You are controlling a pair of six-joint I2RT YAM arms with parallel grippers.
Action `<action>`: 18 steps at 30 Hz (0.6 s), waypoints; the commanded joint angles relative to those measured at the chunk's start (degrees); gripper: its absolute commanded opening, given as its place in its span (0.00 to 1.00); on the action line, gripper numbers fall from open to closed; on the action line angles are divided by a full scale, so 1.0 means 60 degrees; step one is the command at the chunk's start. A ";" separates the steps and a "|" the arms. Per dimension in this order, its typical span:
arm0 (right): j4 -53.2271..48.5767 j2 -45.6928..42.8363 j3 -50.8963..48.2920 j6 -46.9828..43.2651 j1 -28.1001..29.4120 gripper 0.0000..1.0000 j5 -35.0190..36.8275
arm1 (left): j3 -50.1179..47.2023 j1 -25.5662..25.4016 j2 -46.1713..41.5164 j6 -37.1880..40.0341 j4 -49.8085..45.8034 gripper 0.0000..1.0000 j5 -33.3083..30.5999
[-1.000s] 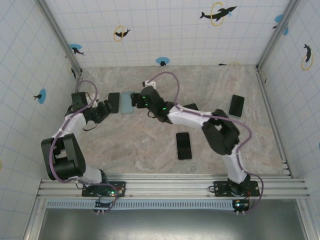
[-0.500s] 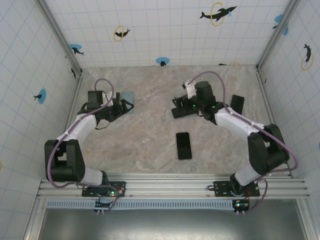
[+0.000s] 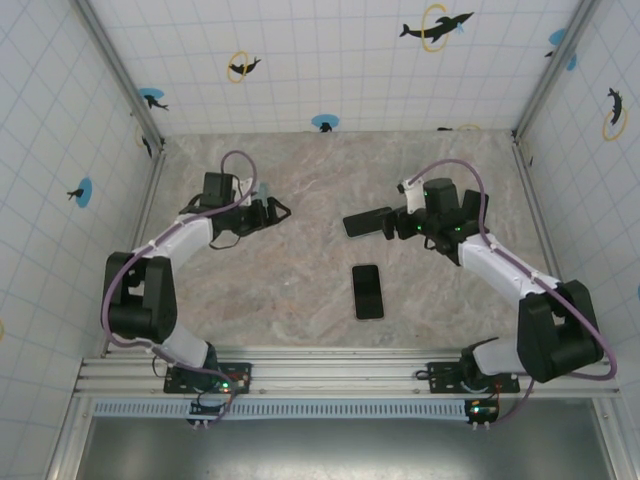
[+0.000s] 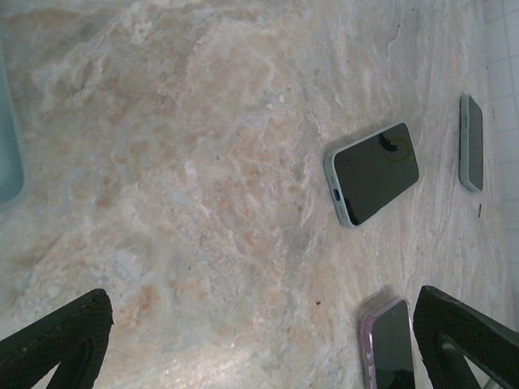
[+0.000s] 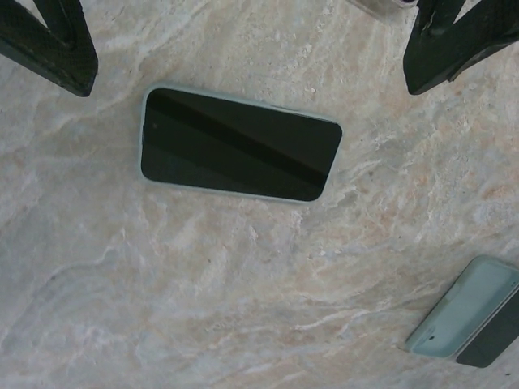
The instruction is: Take the phone out of the phone case
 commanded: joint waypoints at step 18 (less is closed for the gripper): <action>-0.0976 0.2691 0.1081 0.7173 0.1464 0.99 0.1944 | 0.1055 -0.0190 0.0771 0.0835 -0.0398 0.98 -0.0220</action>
